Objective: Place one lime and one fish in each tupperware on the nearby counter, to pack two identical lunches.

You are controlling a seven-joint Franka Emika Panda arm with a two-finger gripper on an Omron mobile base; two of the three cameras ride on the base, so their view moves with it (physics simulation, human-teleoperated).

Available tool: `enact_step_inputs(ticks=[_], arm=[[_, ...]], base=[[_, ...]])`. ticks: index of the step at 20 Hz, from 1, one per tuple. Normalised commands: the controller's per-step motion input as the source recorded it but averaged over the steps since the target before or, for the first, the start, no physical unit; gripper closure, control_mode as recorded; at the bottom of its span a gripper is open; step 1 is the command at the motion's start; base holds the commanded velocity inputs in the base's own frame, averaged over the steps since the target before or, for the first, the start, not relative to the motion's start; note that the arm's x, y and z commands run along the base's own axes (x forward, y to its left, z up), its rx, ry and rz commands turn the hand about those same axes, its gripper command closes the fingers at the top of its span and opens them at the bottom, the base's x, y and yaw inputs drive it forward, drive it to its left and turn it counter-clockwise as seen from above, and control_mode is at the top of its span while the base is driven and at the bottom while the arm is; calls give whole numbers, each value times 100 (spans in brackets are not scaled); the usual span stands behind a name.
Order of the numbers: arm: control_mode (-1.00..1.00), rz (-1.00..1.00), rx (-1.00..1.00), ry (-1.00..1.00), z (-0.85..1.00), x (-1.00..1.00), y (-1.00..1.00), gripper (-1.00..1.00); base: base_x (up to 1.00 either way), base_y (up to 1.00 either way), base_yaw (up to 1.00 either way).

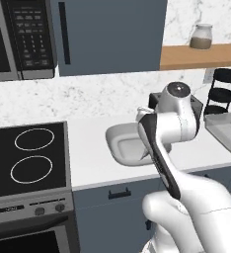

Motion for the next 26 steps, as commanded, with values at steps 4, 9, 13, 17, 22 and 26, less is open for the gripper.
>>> enact_step_inputs(ticks=[4, 9, 13, 17, 22, 26], arm=[[-100, -12, 5, 5, -89, 100, 7, 100], [-100, -12, 0, 16, -54, 100, 6, 100], [-100, -2, 21, 38, -7, 79, 0, 100], [-100, 0, 3, 16, -11, 16, 0, 100], [-100, 0, -10, 0, -65, 22, 0, 100], [-100, -1, -1, 3, -57, 63, 0, 100]], base=[[0, 0, 0], [0, 0, 0], [0, 0, 0], [0, 0, 0], [0, 0, 0], [0, 0, 0]])
